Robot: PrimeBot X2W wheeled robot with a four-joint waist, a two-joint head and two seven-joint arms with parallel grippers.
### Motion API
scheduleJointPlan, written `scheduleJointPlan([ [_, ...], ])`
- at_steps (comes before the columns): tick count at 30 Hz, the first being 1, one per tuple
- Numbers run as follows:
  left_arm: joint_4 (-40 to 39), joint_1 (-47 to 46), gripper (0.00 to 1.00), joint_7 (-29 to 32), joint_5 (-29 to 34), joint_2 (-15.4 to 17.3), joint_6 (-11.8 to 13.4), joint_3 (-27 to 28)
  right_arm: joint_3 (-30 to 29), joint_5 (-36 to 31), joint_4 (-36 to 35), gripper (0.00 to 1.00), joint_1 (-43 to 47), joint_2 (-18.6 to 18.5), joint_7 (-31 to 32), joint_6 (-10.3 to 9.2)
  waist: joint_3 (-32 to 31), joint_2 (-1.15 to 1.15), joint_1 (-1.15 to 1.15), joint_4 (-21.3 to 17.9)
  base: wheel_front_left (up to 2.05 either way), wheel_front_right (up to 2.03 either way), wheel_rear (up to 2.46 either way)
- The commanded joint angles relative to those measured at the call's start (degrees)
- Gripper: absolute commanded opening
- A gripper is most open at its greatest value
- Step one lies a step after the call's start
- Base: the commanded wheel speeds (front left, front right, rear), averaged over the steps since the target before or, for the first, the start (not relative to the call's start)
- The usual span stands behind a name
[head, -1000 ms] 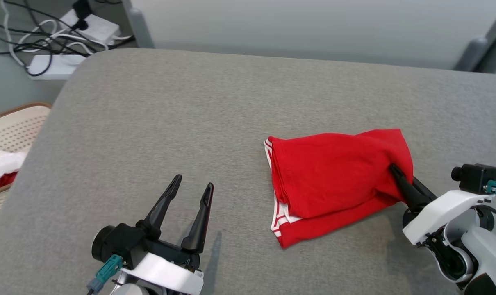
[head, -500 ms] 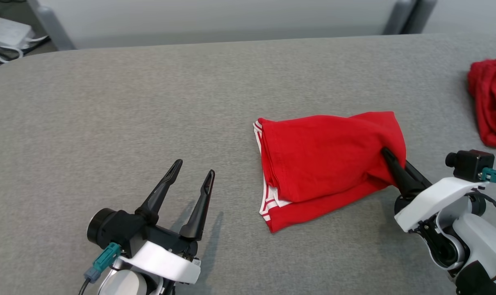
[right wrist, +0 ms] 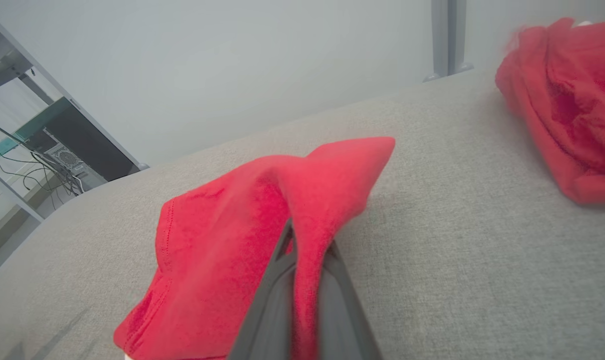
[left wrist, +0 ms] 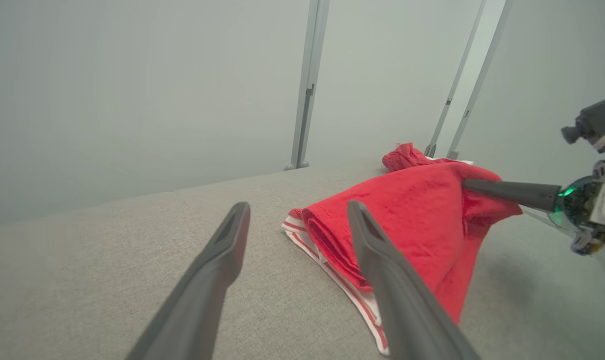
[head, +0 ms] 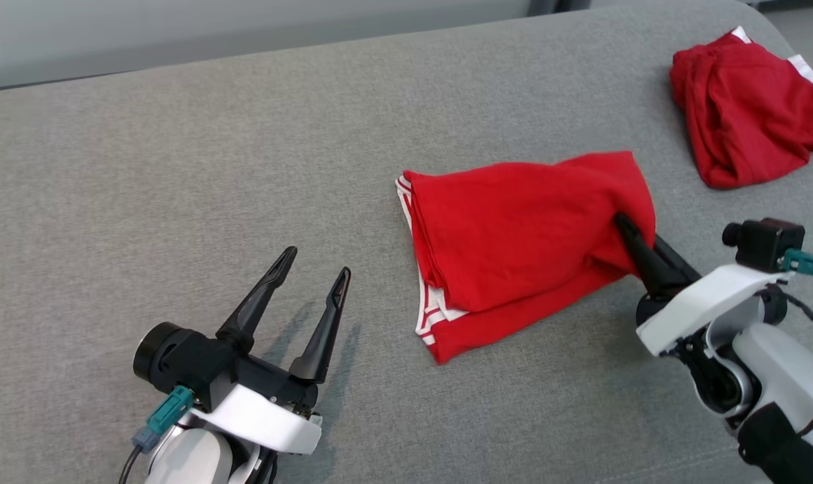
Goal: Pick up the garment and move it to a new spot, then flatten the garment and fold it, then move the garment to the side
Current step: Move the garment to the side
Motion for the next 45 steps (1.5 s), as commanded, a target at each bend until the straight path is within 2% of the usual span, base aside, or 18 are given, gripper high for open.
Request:
scheduleJointPlan([
  [1, -1.9, -2.7, 1.0, -0.6, 0.9, 1.3, -0.4, 1.5, 0.3, -0.7, -0.8, 0.0, -1.8, -1.5, -1.1, 0.25, 1.3, 0.0, 0.0, -1.1, 0.0, 0.0, 0.0],
  [13, -5.8, -4.6, 1.0, -0.6, 1.6, 4.0, -0.4, -1.0, -0.4, -3.8, 1.8, 0.0, -12.2, -7.3, -1.3, 0.25, 7.7, 0.0, 0.0, -1.0, 0.0, 0.0, 0.0],
  [22, -9.6, -5.8, 1.0, 0.7, 2.1, 5.5, -0.4, -2.0, -5.0, -8.4, 5.2, 0.0, -20.5, -13.7, -1.3, 0.25, 13.2, 0.0, 0.0, 1.1, 0.0, 0.0, 0.0],
  [28, -11.8, -6.2, 1.0, 1.5, 2.3, 6.0, 0.0, -2.2, -9.9, -9.6, 7.9, 0.0, -22.2, -19.3, -1.3, 0.25, 16.0, 0.0, 0.0, 2.9, 0.0, 0.0, 0.0],
  [39, -13.9, -6.4, 1.0, 2.6, 2.4, 6.9, 0.2, -2.9, -16.0, -12.8, 13.9, 0.0, -24.3, -26.0, -0.9, 0.25, 19.2, 0.0, 0.0, 4.6, 0.0, 0.0, 0.0],
  [42, -14.3, -6.4, 1.0, 2.8, 2.3, 7.1, 0.2, -3.0, -16.7, -15.0, 16.8, 0.0, -24.7, -27.3, -0.1, 0.25, 19.7, 0.0, 0.0, 4.9, 0.0, 0.0, 0.0],
  [45, -14.7, -6.5, 1.0, 2.9, 2.3, 7.4, 0.3, -3.1, -17.3, -19.1, 21.9, 0.0, -26.2, -26.8, 0.6, 0.25, 20.4, 0.0, 0.0, 5.0, 0.0, 0.0, 0.0],
])
